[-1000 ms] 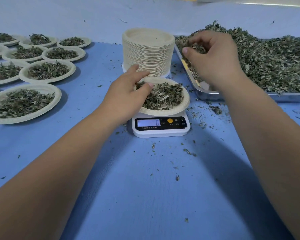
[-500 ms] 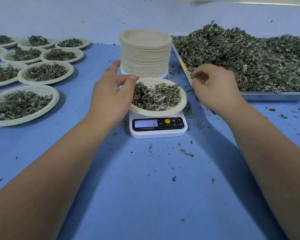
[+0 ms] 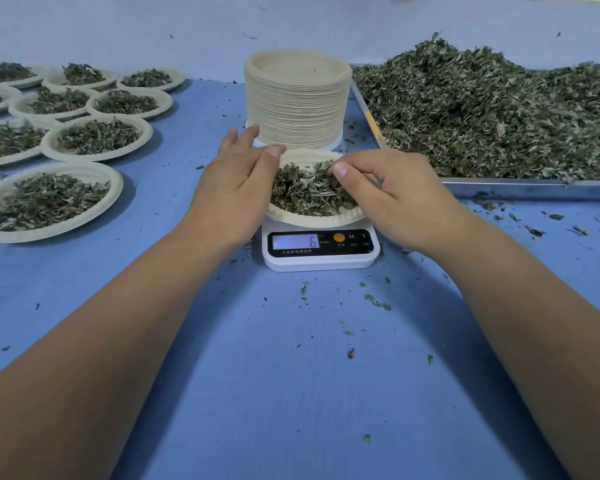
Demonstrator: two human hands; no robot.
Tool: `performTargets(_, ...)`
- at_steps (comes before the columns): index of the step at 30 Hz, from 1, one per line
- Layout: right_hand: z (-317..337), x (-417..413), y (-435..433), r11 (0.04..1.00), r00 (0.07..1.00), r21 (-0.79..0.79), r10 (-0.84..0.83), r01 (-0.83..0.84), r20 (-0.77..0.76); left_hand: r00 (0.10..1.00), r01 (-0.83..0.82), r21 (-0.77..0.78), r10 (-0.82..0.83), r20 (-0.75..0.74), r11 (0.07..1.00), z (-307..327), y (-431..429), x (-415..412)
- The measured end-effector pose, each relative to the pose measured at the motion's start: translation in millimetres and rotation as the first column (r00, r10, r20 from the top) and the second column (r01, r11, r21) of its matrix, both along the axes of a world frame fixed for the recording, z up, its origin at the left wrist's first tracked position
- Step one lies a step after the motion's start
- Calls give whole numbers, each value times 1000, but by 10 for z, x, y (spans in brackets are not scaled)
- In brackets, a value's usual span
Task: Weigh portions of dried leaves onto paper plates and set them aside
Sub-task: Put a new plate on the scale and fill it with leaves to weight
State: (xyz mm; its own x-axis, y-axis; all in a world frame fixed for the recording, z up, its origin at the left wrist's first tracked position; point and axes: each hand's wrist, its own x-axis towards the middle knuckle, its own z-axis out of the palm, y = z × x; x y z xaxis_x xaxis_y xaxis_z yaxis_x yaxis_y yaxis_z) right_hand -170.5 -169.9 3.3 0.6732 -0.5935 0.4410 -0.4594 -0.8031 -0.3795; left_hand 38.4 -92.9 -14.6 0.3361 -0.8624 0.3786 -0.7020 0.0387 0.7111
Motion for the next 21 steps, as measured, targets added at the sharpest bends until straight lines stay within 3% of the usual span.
performTargets(5,-9,8,-13,999,1000,-47,18,-19,-16,987,-135,-222,111,-118,966,21,35,31)
performTargets(10,-67,90,-32,997,997,-61,50,-54,-67,1000,5,-89,-5,6,996,-39,24,-25)
performTargets(13,-70,31,-49,998,999,-58,36,-36,-12,996,47,-83,-40,79,995,-42,12,-26)
performTargets(17,-23,-86,-129,987,990,-108,-111,120,85,1000,-14,-145,14,-2,989,-36,12,-4)
performTargets(21,-72,-267,-371,923,930,-132,-368,363,-15,988,-118,-180,97,-122,977,-78,-4,59)
